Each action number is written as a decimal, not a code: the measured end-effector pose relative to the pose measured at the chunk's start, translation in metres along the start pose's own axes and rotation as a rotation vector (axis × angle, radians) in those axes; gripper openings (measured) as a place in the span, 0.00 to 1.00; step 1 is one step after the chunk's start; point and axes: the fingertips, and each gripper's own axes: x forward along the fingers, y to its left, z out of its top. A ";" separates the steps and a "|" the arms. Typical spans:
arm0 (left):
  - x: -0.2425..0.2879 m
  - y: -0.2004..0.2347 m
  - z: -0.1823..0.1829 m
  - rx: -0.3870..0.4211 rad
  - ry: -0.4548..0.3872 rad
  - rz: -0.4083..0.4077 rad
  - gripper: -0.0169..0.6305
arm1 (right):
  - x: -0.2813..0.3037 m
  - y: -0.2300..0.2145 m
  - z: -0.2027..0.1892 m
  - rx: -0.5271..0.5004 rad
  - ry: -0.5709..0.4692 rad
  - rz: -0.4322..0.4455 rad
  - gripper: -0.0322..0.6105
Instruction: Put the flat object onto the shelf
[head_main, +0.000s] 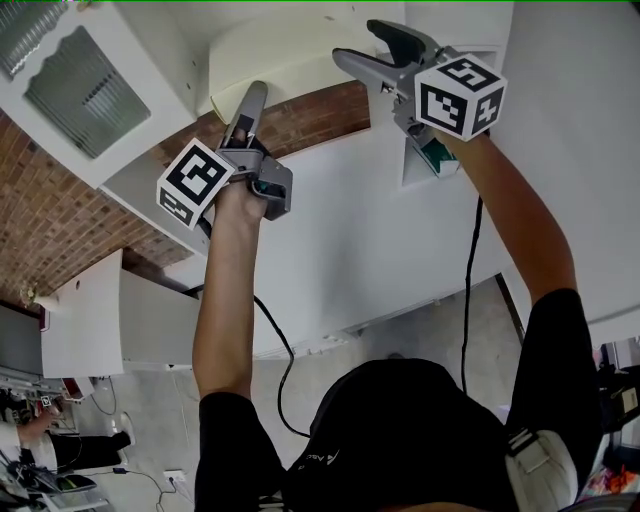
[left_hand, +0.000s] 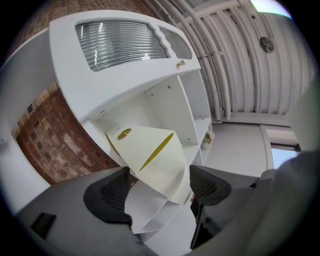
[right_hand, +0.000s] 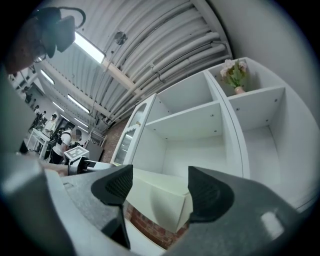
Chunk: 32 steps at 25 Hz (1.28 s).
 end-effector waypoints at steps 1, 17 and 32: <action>0.000 0.001 -0.001 0.012 0.017 0.012 0.59 | -0.001 0.002 -0.001 0.001 0.004 0.002 0.59; -0.032 -0.011 -0.019 0.123 0.026 0.034 0.68 | -0.019 0.033 -0.015 -0.021 0.028 0.032 0.56; -0.094 -0.090 -0.041 0.604 -0.028 -0.124 0.37 | -0.070 0.102 -0.027 -0.070 -0.041 0.081 0.21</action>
